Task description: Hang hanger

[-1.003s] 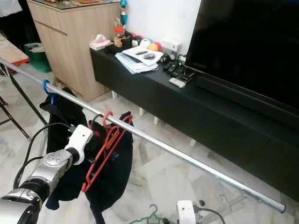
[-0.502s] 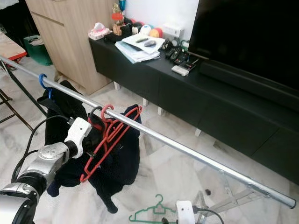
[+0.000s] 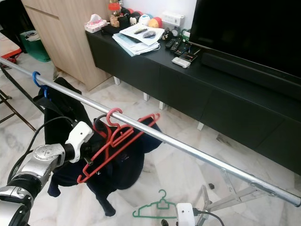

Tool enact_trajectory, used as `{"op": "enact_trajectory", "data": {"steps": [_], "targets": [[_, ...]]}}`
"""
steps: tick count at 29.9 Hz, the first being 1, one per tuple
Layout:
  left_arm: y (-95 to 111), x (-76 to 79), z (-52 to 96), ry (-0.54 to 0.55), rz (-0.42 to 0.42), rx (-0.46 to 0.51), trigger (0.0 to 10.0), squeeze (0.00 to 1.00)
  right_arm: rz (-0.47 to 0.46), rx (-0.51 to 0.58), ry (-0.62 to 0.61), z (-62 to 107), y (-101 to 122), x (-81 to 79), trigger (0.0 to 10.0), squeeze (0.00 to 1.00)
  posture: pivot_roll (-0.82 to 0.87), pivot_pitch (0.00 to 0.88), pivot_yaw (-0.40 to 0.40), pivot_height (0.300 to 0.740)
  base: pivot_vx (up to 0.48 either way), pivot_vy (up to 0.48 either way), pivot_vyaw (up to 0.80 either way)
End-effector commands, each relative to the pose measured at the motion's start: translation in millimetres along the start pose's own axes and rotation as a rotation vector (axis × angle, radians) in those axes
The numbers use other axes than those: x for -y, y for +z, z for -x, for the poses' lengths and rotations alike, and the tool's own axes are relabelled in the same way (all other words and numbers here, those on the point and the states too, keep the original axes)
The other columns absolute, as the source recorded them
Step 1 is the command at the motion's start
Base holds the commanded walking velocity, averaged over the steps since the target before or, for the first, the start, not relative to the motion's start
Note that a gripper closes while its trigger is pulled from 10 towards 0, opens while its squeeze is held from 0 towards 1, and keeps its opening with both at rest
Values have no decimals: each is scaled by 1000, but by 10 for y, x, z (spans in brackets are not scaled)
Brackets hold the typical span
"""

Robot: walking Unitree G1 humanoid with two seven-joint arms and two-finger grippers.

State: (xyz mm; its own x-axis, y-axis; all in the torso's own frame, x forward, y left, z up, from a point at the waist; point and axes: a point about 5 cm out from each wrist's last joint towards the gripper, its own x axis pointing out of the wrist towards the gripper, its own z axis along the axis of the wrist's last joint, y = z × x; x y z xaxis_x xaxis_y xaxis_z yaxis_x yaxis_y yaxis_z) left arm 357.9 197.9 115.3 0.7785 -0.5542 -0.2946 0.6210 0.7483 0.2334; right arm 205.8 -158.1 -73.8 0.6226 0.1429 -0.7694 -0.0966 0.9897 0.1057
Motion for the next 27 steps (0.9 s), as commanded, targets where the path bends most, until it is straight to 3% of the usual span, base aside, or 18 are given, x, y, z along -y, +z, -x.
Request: {"op": "enact_trajectory", "data": {"steps": [1,3,14,27], "targets": [[64,-92,41,54,-4,37,10000,0,-20,-8,-6,7,-45,-6,10000,0,68,192,19,740,0,0,0],[134,-119,56,67,12,92,10000,0,-21,-7,-10,8,-44,0,10000,0,70,191,16,740,0,0,0],[194,-218,131,111,-10,117,10000,0,-13,-8,-12,9,-43,11,10000,0,72,192,10,740,0,0,0],[325,-243,44,139,-25,128,10000,0,-13,-8,-16,11,-46,15,10000,0,66,196,9,740,0,0,0]]}}
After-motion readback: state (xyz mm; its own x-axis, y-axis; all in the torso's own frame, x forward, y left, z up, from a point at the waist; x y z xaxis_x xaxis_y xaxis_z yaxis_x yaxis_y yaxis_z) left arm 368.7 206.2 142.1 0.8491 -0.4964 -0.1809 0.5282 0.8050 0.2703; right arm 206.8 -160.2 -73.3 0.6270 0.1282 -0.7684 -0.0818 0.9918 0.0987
